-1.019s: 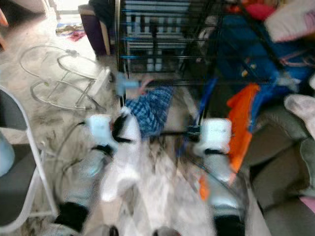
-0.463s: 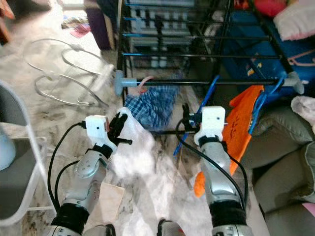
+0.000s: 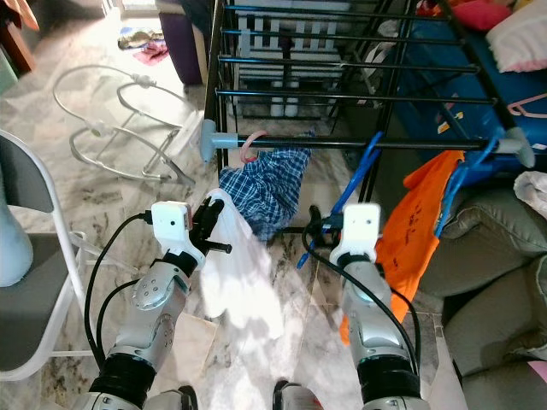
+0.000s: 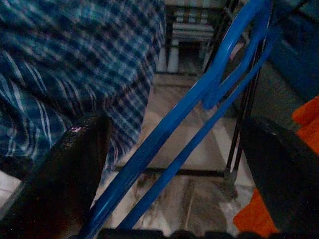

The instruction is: Hang hanger

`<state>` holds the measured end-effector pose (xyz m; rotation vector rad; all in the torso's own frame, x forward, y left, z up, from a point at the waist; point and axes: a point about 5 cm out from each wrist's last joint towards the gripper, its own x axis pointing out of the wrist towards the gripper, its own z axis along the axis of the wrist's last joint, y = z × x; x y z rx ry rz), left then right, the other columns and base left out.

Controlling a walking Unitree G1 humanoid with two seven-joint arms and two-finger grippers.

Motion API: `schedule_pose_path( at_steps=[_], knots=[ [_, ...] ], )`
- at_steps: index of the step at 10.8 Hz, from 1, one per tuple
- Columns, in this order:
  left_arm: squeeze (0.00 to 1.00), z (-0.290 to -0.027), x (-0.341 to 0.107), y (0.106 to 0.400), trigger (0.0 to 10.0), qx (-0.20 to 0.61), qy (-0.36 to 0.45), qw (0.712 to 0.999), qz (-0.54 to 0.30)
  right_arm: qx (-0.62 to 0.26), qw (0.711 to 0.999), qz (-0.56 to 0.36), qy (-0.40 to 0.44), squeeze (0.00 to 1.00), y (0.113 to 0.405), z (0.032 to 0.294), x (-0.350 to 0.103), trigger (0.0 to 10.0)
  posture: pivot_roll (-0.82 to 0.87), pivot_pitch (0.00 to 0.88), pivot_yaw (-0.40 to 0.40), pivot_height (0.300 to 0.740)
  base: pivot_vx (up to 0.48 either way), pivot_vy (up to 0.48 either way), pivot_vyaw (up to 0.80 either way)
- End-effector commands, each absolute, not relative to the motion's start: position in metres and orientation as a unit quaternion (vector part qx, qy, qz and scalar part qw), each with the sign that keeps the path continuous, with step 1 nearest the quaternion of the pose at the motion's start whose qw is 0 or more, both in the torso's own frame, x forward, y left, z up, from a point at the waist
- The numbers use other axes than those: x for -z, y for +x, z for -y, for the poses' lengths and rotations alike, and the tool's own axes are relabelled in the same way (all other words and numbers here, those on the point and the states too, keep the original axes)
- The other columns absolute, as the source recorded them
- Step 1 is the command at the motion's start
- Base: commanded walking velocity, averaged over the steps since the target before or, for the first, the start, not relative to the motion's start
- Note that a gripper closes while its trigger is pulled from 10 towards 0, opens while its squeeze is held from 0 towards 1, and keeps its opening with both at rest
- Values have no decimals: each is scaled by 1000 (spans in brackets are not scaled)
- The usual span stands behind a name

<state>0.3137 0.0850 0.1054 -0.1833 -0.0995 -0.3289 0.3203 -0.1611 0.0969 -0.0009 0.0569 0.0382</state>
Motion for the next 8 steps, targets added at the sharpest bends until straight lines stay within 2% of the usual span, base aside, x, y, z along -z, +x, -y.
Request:
schedule_pose_path(
  at_steps=[1, 4, 7, 8],
  knots=[
    [0, -80, -110, 315, 10000, 173, -85, 980, 57, -14, 999, -51, -7, 0, 319, 166, -89, 10000, -148, 176, -42, 740, 0, 0, 0],
    [0, -81, -110, 315, 10000, 170, -85, 980, 55, 43, 996, -68, -33, 0, 312, 191, -82, 10000, -144, 175, -46, 740, 0, 0, 0],
    [0, -82, -110, 315, 10000, 172, -84, 980, 54, 121, 990, -51, -60, 0, 305, 220, -87, 10000, -150, 179, -34, 740, 0, 0, 0],
    [0, -81, -110, 316, 10000, 178, -81, 979, 53, 119, 991, -38, -53, 0, 305, 224, -92, 10000, -157, 180, -26, 740, 0, 0, 0]
  ],
)
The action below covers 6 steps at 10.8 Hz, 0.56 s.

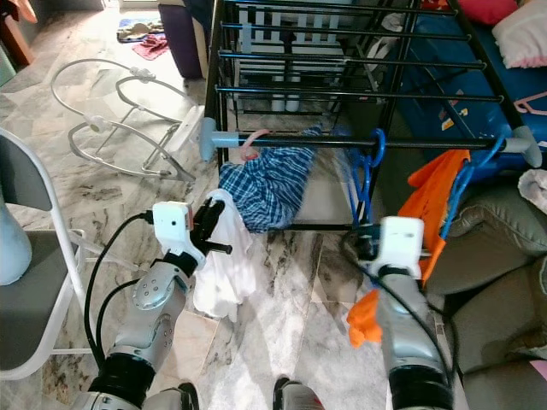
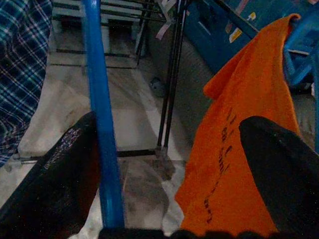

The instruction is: Hang hanger

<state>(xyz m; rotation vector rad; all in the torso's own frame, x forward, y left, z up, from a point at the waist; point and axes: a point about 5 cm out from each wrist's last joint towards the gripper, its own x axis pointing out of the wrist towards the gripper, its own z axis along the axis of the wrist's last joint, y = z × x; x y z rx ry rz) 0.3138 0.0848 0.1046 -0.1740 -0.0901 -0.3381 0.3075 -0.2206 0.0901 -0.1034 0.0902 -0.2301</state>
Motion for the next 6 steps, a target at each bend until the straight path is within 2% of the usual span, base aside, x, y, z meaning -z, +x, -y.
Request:
schedule_pose_path(
  at_steps=[1, 3, 6],
  knots=[
    [0, -80, -111, 317, 10000, 180, -81, 979, 53, 109, 992, -26, -61, 0, 307, 221, -96, 10000, -162, 180, -22, 740, 0, 0, 0],
    [0, -78, -112, 317, 10000, 183, -82, 978, 53, 78, 994, -3, -81, 0, 312, 212, -105, 10000, -161, 180, -20, 740, 0, 0, 0],
    [0, -80, -110, 316, 10000, 180, -82, 979, 51, 50, 995, -22, -87, 0, 323, 220, -107, 10000, -147, 180, -26, 740, 0, 0, 0]
  ],
)
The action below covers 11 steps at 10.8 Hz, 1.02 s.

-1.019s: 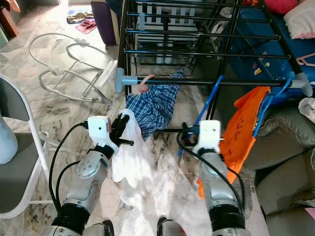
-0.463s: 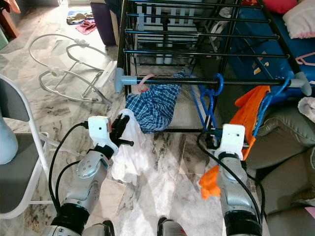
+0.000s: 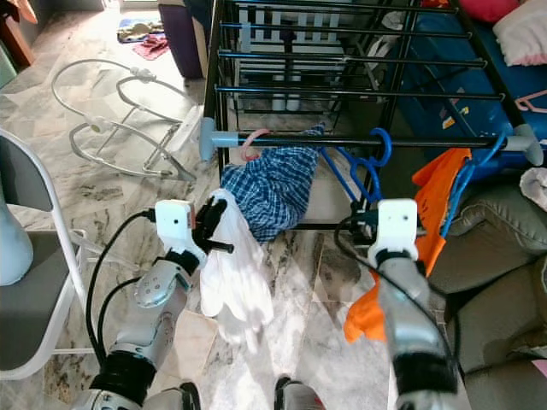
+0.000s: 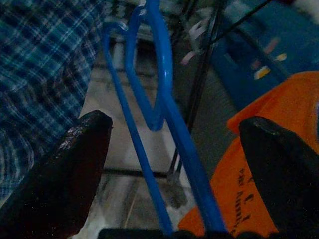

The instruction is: Hang hanger

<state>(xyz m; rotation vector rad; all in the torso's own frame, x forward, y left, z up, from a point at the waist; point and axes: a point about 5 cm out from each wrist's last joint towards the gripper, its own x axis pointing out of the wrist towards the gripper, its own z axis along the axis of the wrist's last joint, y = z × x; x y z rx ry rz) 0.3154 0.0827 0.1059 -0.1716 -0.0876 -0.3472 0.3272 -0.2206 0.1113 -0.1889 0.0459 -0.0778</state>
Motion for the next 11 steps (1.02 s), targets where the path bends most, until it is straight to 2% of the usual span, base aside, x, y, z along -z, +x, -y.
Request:
schedule_pose_path(
  at_steps=[1, 3, 5, 8, 11],
  knots=[
    [0, -80, -110, 315, 10000, 180, -81, 979, 50, 32, 994, -38, -94, 0, 328, 225, -109, 8078, -146, 181, -26, 740, 0, 0, 0],
    [0, -81, -109, 316, 10000, 179, -80, 979, 49, 29, 992, -63, -105, 0, 331, 246, -113, 0, -148, 183, -28, 740, 0, 0, 0],
    [0, -79, -109, 315, 10000, 181, -80, 979, 47, 10, 992, -62, -105, 0, 336, 247, -119, 0, -148, 183, -29, 740, 0, 0, 0],
    [0, -80, -110, 317, 10000, 180, -76, 980, 46, -32, 993, -57, -96, 0, 342, 234, -124, 0, -139, 178, -30, 740, 0, 0, 0],
    [0, -80, -109, 316, 10000, 181, -74, 980, 44, -33, 994, -69, -76, 0, 341, 237, -121, 0, -137, 179, -27, 740, 0, 0, 0]
  ],
)
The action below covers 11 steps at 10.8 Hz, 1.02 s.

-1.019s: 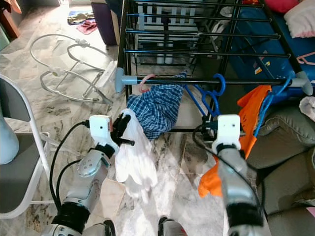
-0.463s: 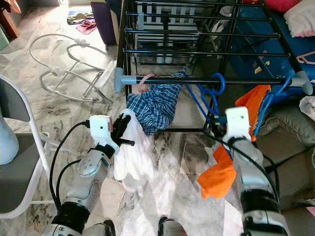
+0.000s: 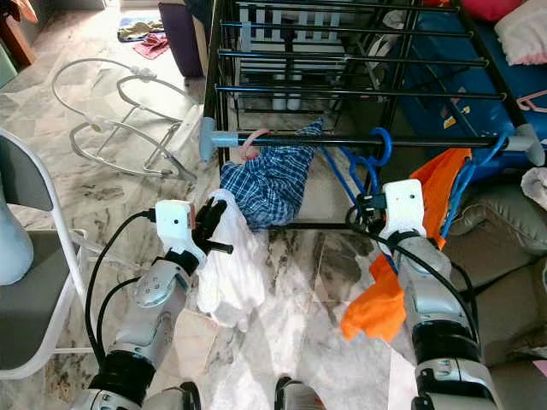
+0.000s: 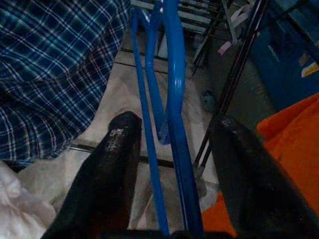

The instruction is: Hang hanger

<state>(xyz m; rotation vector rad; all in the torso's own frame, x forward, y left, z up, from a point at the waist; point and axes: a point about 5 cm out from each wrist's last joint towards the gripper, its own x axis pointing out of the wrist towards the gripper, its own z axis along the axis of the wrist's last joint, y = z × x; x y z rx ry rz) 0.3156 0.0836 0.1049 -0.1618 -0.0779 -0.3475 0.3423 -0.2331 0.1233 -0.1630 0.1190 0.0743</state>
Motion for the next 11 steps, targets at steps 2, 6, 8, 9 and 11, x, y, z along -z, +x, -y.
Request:
schedule_pose_path(
  at_steps=[2, 6, 8, 9, 11],
  knots=[
    [0, -80, -109, 317, 10000, 182, -73, 980, 43, -26, 995, -67, -63, 0, 342, 241, -123, 0, -136, 179, -25, 740, 0, 0, 0],
    [0, -78, -108, 316, 10000, 184, -74, 979, 40, -26, 995, -71, -61, 0, 340, 242, -122, 0, -140, 181, -24, 740, 0, 0, 0],
    [0, -77, -108, 316, 10000, 185, -73, 979, 40, -24, 995, -72, -67, 0, 340, 244, -122, 0, -140, 181, -24, 740, 0, 0, 0],
    [0, -76, -109, 317, 10000, 184, -74, 979, 39, -23, 995, -72, -70, 0, 340, 245, -122, 0, -140, 181, -24, 740, 0, 0, 0],
    [0, -74, -112, 317, 10000, 188, -76, 978, 43, -21, 994, -73, -75, 0, 340, 244, -122, 0, -143, 180, -24, 740, 0, 0, 0]
  ],
)
